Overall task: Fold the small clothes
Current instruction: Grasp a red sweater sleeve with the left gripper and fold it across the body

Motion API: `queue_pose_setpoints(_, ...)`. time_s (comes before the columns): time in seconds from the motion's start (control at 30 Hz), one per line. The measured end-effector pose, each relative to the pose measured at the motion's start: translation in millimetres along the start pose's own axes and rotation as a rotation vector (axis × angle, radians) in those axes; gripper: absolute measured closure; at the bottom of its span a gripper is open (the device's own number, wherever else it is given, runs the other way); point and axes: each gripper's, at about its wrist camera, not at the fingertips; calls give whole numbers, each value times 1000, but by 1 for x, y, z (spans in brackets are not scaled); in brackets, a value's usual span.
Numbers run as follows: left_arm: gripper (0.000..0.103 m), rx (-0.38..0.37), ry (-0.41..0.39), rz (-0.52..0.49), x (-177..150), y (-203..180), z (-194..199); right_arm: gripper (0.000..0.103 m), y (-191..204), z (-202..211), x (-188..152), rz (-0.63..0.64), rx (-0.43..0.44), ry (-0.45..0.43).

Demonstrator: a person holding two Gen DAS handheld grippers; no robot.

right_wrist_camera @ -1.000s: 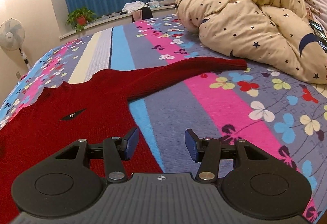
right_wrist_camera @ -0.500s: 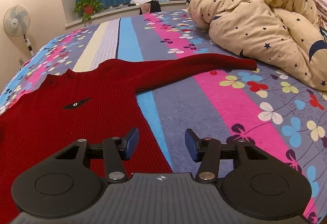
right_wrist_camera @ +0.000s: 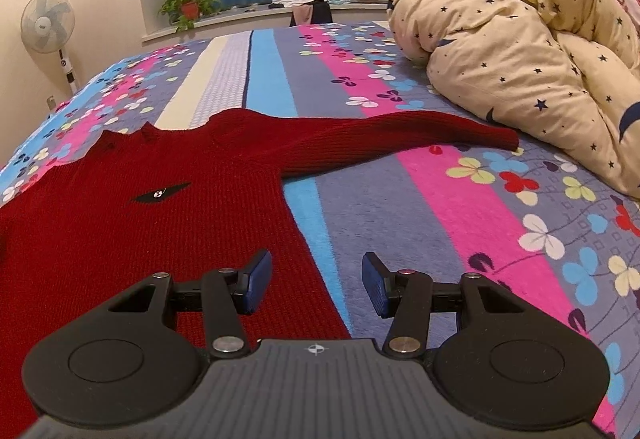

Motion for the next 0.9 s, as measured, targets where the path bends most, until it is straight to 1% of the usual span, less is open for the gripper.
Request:
queue_pose_setpoints(0.03,94,-126,76,-76,-19,-28,-1,51,2,-1,0,8,-2,0)
queue_pose_setpoints(0.07,93,-216,154,-134,-37,-50,-3,51,5,-2,1,17,-5,1)
queue_pose_setpoints(0.1,90,-283,243,-182,-55,-69,-7,51,8,-3,1,24,-8,3)
queue_pose_setpoints(0.13,87,-322,332,-221,-72,-84,-13,51,10,-4,1,29,-8,7)
queue_pose_setpoints(0.17,81,-333,413,-254,-87,-96,-18,51,13,-5,1,38,-9,11)
queue_pose_setpoints(0.2,70,-323,456,-273,-97,-101,-22,51,16,-6,1,48,-11,14)
queue_pose_setpoints(0.27,62,-282,465,-280,-103,-99,-27,51,23,-6,0,79,-15,13)
queue_pose_setpoints(0.33,62,-232,475,-245,-98,-90,-36,51,30,-5,-1,103,-11,7)
queue_pose_setpoints(0.4,62,-202,475,-161,-82,-74,-41,51,36,-5,-2,114,-9,0)
queue_pose_setpoints(0.5,62,-174,479,-7,-49,-50,-49,52,48,-8,-4,106,-4,2)
queue_pose_setpoints(0.57,62,-141,459,69,-27,-43,-54,65,64,-13,-3,94,21,3)
queue_pose_setpoints(0.6,62,-116,445,86,-16,-41,-58,69,75,-17,0,97,43,-1)
queue_pose_setpoints(0.67,62,-70,434,93,-4,-37,-62,69,104,-25,11,98,99,-15)
queue_pose_setpoints(0.73,62,-42,436,121,3,-28,-66,69,125,-40,26,49,174,-7)
queue_pose_setpoints(0.8,62,-14,452,158,8,-17,-71,64,143,-59,39,-10,224,10)
queue_pose_setpoints(0.83,62,-2,453,168,10,-11,-71,56,150,-72,46,-45,240,30)
queue_pose_setpoints(0.87,62,7,452,174,12,-7,-70,52,155,-84,50,-82,249,51)
queue_pose_setpoints(0.9,62,11,451,177,15,-4,-70,52,160,-101,54,-128,254,84)
Point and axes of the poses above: each gripper's, at about its wrist camera, not at the fingertips, and z roughly against the way its jaws point, y to its left, x to its top, and after that the axes turned 10 degrees about z, right-handed
